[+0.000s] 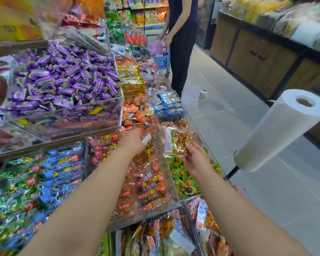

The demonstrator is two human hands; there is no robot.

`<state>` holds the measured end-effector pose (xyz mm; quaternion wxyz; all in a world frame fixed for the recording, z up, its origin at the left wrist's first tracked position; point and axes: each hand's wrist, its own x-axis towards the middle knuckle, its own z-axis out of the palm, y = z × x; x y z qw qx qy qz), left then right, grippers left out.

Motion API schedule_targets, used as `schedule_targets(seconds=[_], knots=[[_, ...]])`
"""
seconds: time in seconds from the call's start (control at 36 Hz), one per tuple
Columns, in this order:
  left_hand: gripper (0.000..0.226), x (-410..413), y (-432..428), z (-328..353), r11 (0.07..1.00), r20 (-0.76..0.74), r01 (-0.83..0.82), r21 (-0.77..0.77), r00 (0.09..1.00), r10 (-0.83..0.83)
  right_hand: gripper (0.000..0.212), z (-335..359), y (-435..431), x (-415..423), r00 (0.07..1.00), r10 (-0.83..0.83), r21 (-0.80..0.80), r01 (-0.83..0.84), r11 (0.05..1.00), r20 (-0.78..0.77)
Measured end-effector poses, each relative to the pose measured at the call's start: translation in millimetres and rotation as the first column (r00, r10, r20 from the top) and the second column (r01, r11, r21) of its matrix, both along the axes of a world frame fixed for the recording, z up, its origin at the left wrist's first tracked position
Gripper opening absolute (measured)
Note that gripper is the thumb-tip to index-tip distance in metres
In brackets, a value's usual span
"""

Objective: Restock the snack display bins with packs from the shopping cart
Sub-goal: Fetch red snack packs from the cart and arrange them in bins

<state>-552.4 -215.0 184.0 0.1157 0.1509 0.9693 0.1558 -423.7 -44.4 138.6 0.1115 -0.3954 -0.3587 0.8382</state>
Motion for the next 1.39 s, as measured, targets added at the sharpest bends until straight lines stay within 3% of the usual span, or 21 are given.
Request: schedule_targets(seconds=[0.06,0.22,0.31,0.42,0.47,0.53,0.58,0.64,0.72,0.78,0.81,0.89,0.97,1.11,1.19,1.28,1.36,1.39], knots=[[0.008,-4.2,-3.0,8.2,0.999,0.056,0.013,0.047,0.998,-0.016,0.028,-0.9,0.0,-1.1,1.000,-0.002,0.011,0.002,1.000,-0.015],[0.021,-3.9,-41.3,43.0,0.920,-0.044,-0.133,0.368,0.986,0.161,0.057,-1.2,-0.6,-7.2,0.993,0.061,0.108,-0.051,0.993,-0.096],[0.023,4.1,-63.9,52.7,0.753,0.079,-0.237,0.614,0.967,0.240,0.058,6.1,-0.4,-14.4,0.987,0.139,0.192,-0.120,0.974,-0.087],[0.021,16.9,-89.0,54.7,0.387,0.377,-0.426,0.818,0.905,0.198,0.031,28.8,-3.5,-28.0,0.937,0.349,0.348,-0.317,0.882,-0.032],[0.008,20.4,-100.1,49.8,0.225,0.528,-0.536,0.814,0.843,0.100,0.030,41.6,-8.0,-36.1,0.879,0.469,0.526,-0.440,0.727,0.087],[0.017,25.3,-109.0,43.8,0.114,0.618,-0.612,0.782,0.786,-0.015,0.028,53.0,-15.1,-41.4,0.826,0.500,0.722,-0.510,0.468,0.260],[0.021,31.1,-115.6,39.5,0.055,0.661,-0.659,0.750,0.749,-0.046,0.033,59.5,-22.3,-48.1,0.809,0.497,0.851,-0.472,0.231,0.314],[0.023,34.3,-122.6,33.0,0.043,0.692,-0.691,0.721,0.722,-0.010,0.041,61.1,-28.2,-54.7,0.809,0.514,0.944,-0.329,-0.006,0.285],[0.019,38.7,-136.8,25.9,0.079,0.717,-0.723,0.686,0.690,0.096,0.034,66.7,-35.1,-58.8,0.798,0.544,0.902,0.000,-0.431,0.259],[0.017,41.1,-144.6,25.2,0.071,0.711,-0.725,0.685,0.687,0.151,0.041,64.5,-37.1,-61.9,0.763,0.504,0.790,-0.013,-0.613,0.404],[0.017,42.7,-147.3,26.2,0.072,0.698,-0.717,0.694,0.693,0.180,0.047,62.7,-39.7,-62.7,0.729,0.463,0.757,-0.114,-0.644,0.504],[0.017,44.9,-152.8,27.1,0.060,0.638,-0.670,0.740,0.727,0.256,0.049,57.5,-41.5,-63.1,0.612,0.396,0.713,-0.449,-0.538,0.684],[0.021,47.0,-153.8,25.5,0.065,0.568,-0.615,0.786,0.759,0.318,0.049,51.8,-39.0,-64.0,0.540,0.303,0.610,-0.597,-0.521,0.786],[0.026,50.1,-147.0,22.8,0.214,0.368,-0.457,0.863,0.860,0.353,0.045,60.1,-42.9,-62.8,0.484,0.380,0.615,-0.616,-0.493,0.789],[0.032,50.7,-135.6,24.8,0.244,0.326,-0.407,0.880,0.892,0.313,0.047,67.7,-47.5,-63.4,0.401,0.437,0.587,-0.646,-0.488,0.805],[0.036,50.5,-126.4,28.1,0.228,0.364,-0.431,0.873,0.887,0.283,0.030,69.5,-49.1,-65.3,0.379,0.454,0.585,-0.624,-0.518,0.806],[0.026,48.2,-125.4,29.9,0.145,0.450,-0.496,0.856,0.854,0.262,0.012,76.4,-51.0,-69.8,0.456,0.448,0.638,-0.587,-0.498,0.769],[0.027,47.0,-126.1,28.8,0.104,0.491,-0.525,0.845,0.837,0.242,0.022,77.8,-51.6,-73.1,0.455,0.438,0.632,-0.567,-0.529,0.775]])
